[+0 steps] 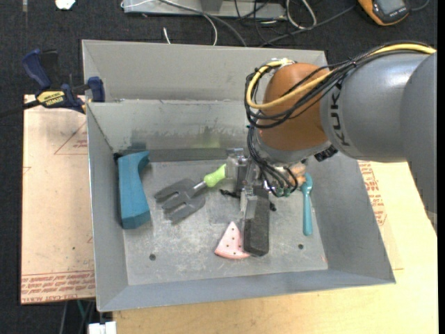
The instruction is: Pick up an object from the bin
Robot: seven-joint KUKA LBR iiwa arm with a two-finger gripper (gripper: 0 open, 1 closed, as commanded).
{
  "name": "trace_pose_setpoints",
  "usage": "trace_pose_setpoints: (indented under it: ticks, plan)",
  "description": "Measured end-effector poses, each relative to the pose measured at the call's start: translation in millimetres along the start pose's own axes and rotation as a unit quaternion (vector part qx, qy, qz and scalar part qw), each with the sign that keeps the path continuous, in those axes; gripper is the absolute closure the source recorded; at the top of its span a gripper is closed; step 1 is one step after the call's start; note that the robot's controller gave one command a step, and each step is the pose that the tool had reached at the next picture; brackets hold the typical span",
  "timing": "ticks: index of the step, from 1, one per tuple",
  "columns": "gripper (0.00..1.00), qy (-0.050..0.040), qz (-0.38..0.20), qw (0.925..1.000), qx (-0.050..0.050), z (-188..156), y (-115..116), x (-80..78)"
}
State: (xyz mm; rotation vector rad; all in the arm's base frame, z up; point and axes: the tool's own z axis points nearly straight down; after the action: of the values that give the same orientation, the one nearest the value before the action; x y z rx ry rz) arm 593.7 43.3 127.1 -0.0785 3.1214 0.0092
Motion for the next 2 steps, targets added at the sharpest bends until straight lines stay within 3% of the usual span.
trace_pose_setpoints:
  ticks: [1, 2]
  plan:
    - [0.0, -0.0014, -0.036, 0.9993, 0.0, 36, -11, -23.4]
    - [1.0, -0.0043, -0.098, 0.9952, 0.0, 57, -55, -37.1]
